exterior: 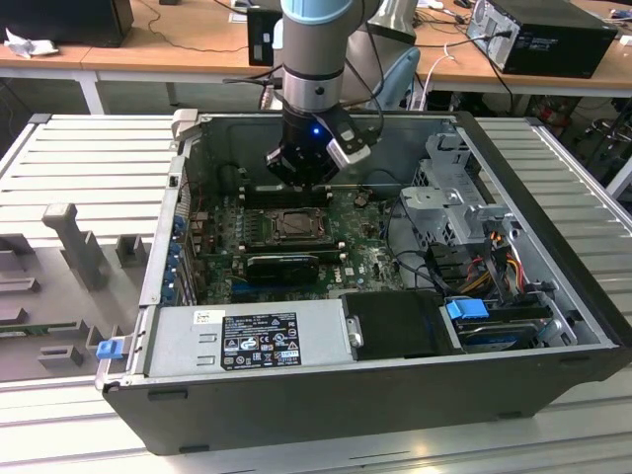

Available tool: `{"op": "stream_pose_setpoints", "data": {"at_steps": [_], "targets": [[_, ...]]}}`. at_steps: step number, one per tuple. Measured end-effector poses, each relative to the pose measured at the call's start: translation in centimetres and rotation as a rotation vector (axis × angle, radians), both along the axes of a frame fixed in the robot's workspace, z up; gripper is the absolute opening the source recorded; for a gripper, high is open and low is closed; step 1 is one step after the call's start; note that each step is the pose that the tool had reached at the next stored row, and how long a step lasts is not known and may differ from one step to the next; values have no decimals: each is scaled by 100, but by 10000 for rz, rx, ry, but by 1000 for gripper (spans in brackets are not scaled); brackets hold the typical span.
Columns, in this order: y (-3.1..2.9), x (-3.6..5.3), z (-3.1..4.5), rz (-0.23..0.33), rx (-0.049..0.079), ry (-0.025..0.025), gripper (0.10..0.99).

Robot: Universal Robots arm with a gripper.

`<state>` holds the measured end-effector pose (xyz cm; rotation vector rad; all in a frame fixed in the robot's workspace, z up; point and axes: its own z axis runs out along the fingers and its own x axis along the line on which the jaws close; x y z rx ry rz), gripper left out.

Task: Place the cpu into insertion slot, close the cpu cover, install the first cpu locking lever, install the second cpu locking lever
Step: 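Install the first cpu locking lever, then install the second cpu locking lever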

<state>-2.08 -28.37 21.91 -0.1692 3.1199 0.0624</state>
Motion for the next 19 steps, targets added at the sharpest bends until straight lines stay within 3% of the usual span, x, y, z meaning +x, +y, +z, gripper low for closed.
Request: {"op": "stream_pose_setpoints", "data": {"at_steps": [17,19], "targets": [[-134,0,2,-1,-1,1,106],[-134,0,38,0,-1,1,106]]}}
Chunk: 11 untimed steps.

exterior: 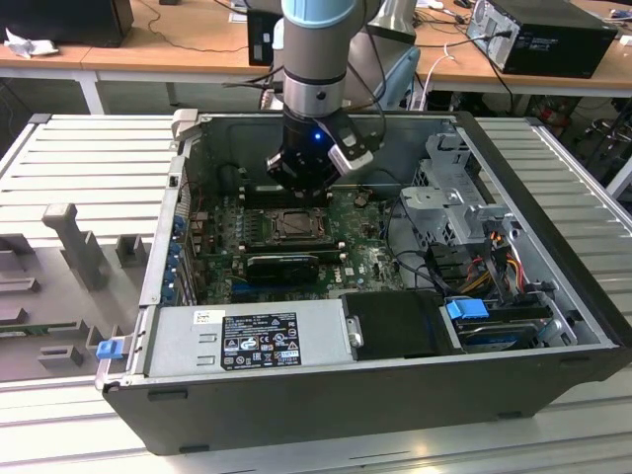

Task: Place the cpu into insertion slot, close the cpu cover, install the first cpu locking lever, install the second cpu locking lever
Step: 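Install the second cpu locking lever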

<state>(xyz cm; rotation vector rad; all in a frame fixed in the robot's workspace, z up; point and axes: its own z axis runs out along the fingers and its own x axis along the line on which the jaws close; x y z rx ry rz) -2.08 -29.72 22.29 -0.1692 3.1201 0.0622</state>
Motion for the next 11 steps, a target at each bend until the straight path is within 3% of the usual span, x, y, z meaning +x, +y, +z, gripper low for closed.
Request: {"op": "stream_pose_setpoints", "data": {"at_steps": [5,8,11], "targets": [[0,0,140,0,1,0,106],[-12,1,151,2,2,-1,106],[-77,0,152,0,0,1,106]]}}
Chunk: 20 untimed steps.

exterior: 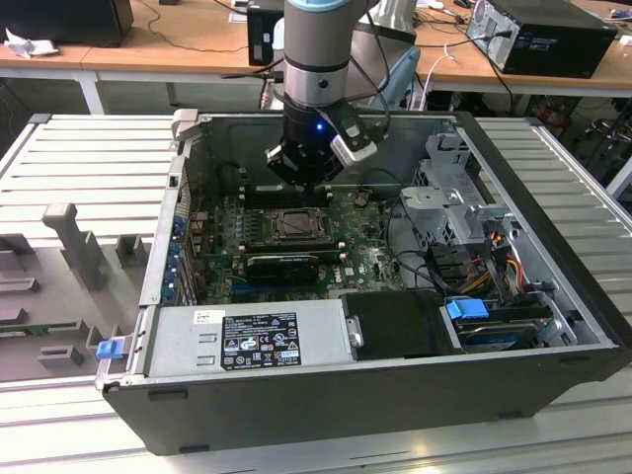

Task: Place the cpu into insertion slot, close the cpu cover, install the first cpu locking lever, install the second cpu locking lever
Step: 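Install the second cpu locking lever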

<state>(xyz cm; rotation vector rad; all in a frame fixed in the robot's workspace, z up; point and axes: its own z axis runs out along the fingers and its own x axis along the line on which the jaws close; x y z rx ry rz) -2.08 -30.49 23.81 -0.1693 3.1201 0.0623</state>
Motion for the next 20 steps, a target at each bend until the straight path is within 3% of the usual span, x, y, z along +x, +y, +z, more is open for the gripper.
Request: {"op": "stream_pose_setpoints", "data": {"at_steps": [6,8,12,14,16,18,20], "targets": [[-144,0,0,0,1,0,106],[-165,0,24,0,0,-1,106],[-283,0,21,-1,0,7,106],[-372,0,10,0,0,85,106],[-443,0,0,0,21,246,106],[-558,0,-14,3,214,268,106],[-617,-8,-22,7,569,270,106]]}}
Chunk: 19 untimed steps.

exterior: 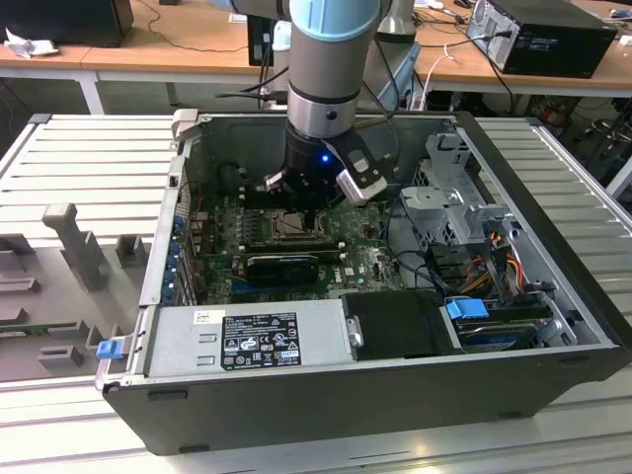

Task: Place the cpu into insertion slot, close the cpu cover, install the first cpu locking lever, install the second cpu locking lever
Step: 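Install the second cpu locking lever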

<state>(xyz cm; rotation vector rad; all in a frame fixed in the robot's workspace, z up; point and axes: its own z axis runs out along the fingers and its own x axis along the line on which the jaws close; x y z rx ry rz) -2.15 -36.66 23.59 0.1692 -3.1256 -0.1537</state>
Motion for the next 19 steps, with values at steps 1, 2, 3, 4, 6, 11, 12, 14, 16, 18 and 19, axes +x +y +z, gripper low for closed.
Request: {"op": "stream_pose_setpoints", "data": {"at_steps": [1,2,3,4,6,11,12,14,16,18,19], "targets": [[-29,-30,-6,3,152,1,106],[-63,-57,-14,12,167,-1,106],[-83,-104,-21,24,165,1,106],[-89,-166,-36,44,171,0,106],[-90,-201,-64,68,179,0,106],[-117,-251,-198,165,353,1,106],[-147,-272,-201,197,489,0,106],[-190,-296,-202,226,647,-1,106],[-223,-312,-203,244,825,-3,106],[-255,-336,-202,252,1051,-4,106],[-269,-346,-203,255,1141,-6,106]]}}
